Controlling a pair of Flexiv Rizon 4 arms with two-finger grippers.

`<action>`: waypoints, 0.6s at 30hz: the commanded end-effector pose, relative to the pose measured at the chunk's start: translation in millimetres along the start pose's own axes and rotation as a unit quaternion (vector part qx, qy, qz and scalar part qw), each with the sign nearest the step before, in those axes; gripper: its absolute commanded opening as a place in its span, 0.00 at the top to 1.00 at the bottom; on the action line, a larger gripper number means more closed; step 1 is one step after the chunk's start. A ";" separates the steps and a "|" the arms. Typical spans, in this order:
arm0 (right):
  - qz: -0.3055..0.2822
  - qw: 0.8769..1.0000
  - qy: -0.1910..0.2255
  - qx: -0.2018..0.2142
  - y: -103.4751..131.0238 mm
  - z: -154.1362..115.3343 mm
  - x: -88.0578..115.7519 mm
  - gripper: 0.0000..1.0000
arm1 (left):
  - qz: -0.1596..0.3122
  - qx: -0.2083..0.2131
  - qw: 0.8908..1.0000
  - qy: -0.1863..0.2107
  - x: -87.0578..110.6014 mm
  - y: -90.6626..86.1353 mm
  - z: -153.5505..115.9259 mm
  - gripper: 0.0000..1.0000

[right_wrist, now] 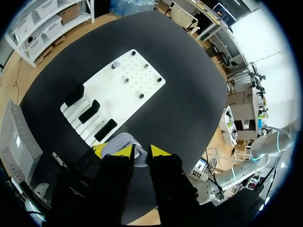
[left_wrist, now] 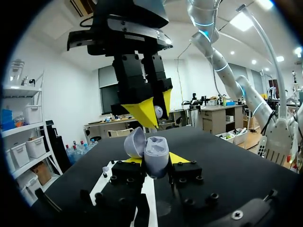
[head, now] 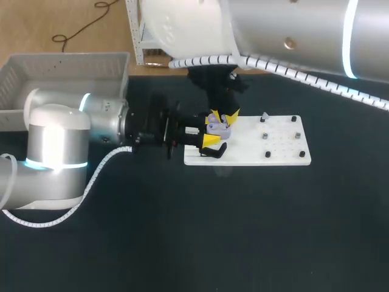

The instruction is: Pick up each earbud case from the left stands, insert the matching earbuds, close the lid, and place the case in the box.

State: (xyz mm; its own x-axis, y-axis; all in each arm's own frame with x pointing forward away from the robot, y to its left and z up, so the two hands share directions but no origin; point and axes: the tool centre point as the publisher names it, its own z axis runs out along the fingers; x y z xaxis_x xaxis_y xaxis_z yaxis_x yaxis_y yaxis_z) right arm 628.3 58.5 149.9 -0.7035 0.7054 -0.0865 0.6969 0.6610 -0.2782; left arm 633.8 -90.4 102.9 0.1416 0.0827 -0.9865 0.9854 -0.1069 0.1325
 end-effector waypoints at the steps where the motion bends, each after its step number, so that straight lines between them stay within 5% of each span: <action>1: 0.003 1.000 0.004 -0.005 -2.5 -0.5 -1.1 1.00 | 0.001 -0.001 1.000 -0.001 1.1 0.0 0.3 1.00; 18: -0.001 1.000 0.006 -0.003 1.4 4.5 5.1 1.00 | 0.001 -0.001 1.000 -0.001 1.1 0.0 0.3 1.00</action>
State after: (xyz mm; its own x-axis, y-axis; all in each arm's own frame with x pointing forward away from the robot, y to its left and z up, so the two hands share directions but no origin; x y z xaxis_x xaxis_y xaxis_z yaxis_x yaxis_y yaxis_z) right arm 626.0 62.6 145.2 -0.7035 0.7069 -0.0735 0.6955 0.6635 -0.2757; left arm 633.8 -90.4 102.8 0.1416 0.0827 -0.9865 0.9854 -0.1068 0.1325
